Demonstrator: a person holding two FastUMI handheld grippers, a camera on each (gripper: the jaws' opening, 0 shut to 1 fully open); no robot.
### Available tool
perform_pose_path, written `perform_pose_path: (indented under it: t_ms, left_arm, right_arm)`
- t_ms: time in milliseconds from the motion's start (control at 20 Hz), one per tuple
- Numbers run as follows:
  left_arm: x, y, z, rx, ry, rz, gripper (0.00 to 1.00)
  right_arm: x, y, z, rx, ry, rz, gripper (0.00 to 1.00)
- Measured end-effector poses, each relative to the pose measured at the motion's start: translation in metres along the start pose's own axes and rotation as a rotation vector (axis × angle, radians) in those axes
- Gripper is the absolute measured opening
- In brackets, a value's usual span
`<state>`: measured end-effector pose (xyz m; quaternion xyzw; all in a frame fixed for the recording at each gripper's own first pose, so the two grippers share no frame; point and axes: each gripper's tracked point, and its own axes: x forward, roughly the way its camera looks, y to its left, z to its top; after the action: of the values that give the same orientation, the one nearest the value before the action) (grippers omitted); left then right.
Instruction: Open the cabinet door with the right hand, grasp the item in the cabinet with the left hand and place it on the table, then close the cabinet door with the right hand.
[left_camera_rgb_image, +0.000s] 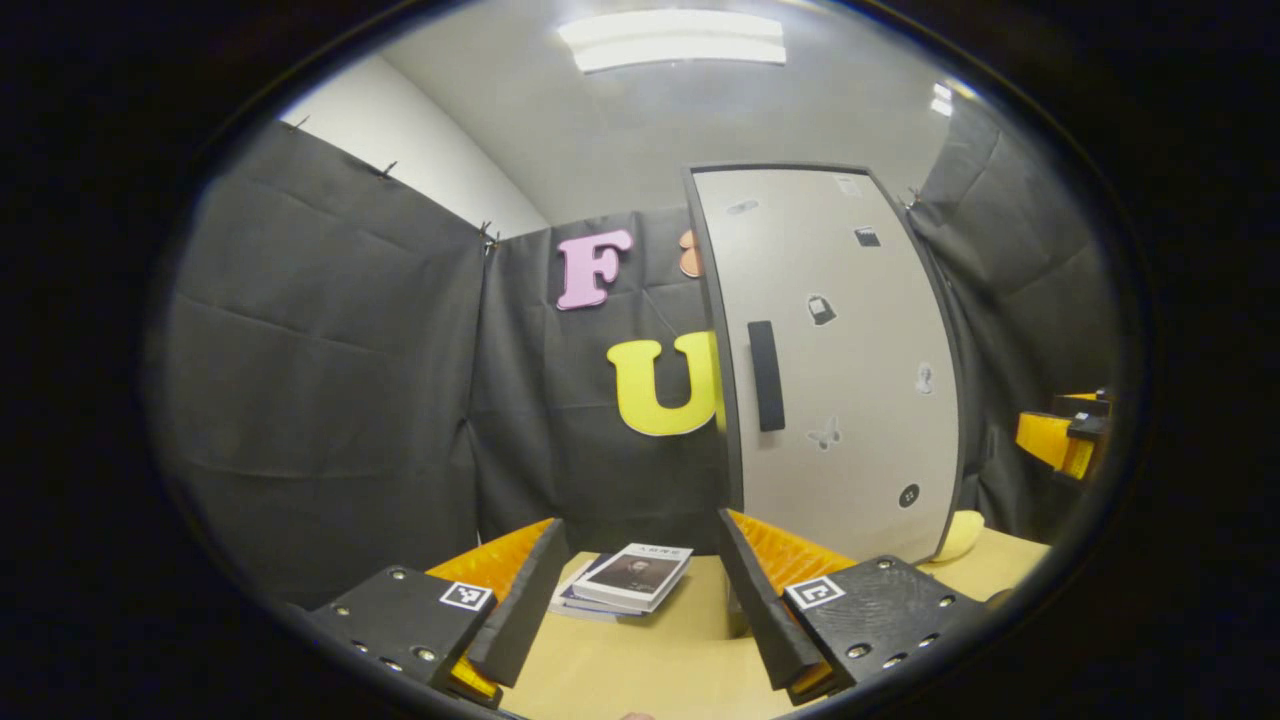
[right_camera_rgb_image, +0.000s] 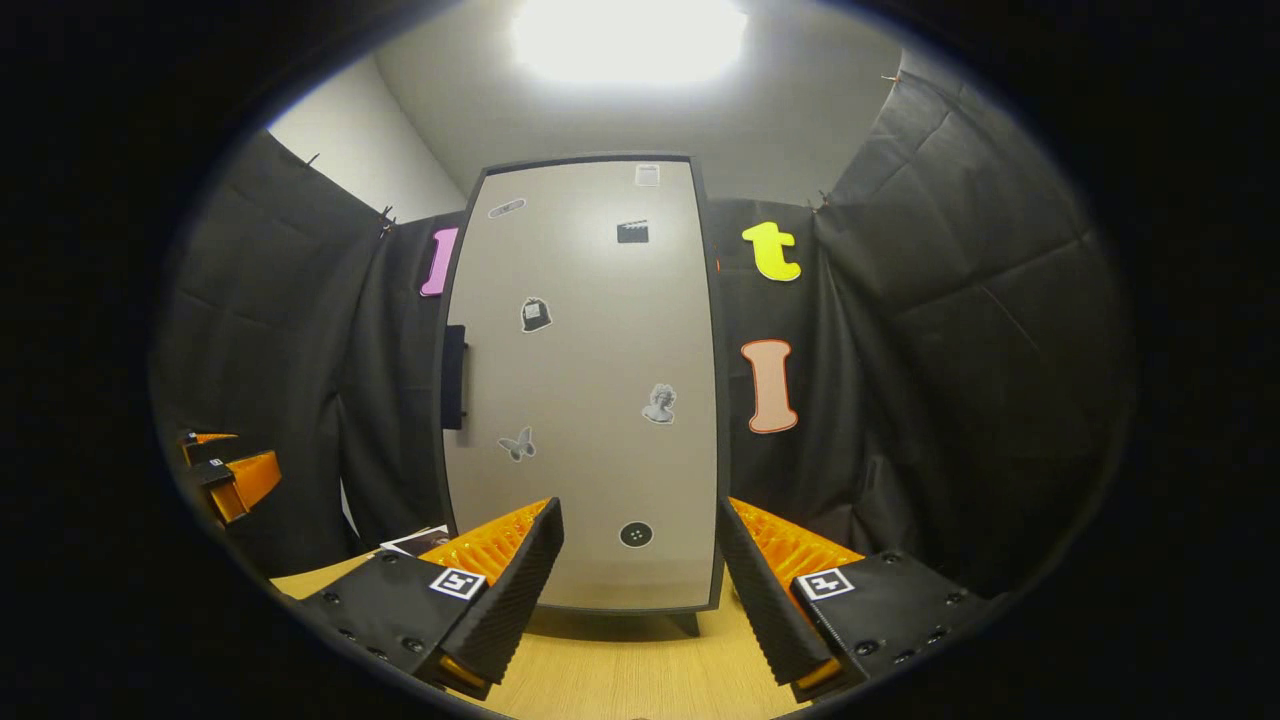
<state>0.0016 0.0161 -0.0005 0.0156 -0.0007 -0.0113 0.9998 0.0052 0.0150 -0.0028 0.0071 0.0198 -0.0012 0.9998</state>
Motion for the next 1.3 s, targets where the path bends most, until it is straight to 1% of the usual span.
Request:
perform_pose_path:
  t_ms: [100, 300, 600, 650, 800, 1050, 1150, 1300]
  left_arm:
    - [0.0, 0.005, 0.0, 0.003, -0.002, 0.005, 0.9]
    - [-0.005, 0.019, -0.003, 0.0, 0.002, 0.024, 0.9]
    - [-0.014, 0.051, -0.009, 0.024, 0.008, 0.072, 0.9]
    - [-0.016, 0.058, -0.011, 0.028, 0.01, 0.082, 0.9]
    - [-0.019, 0.076, -0.016, 0.029, 0.019, 0.11, 0.9]
    - [-0.023, 0.111, -0.027, 0.029, 0.037, 0.163, 0.9]
    - [-0.024, 0.126, -0.032, 0.025, 0.047, 0.184, 0.9]
    - [-0.027, 0.142, -0.038, 0.023, 0.055, 0.21, 0.9]
  right_arm:
    - [0.004, 0.009, 0.002, 0.002, 0.008, 0.017, 0.97]
    - [0.021, 0.037, 0.016, 0.017, 0.02, 0.082, 0.97]
    - [0.061, 0.088, 0.054, 0.023, -0.025, 0.161, 0.97]
    - [0.068, 0.097, 0.059, 0.023, -0.031, 0.171, 0.96]
    - [0.087, 0.126, 0.068, 0.039, -0.028, 0.206, 0.97]
    - [0.121, 0.164, 0.076, 0.052, -0.022, 0.224, 0.97]
    - [0.135, 0.179, 0.076, 0.057, -0.012, 0.229, 0.96]
    - [0.152, 0.196, 0.076, 0.047, -0.001, 0.234, 0.97]
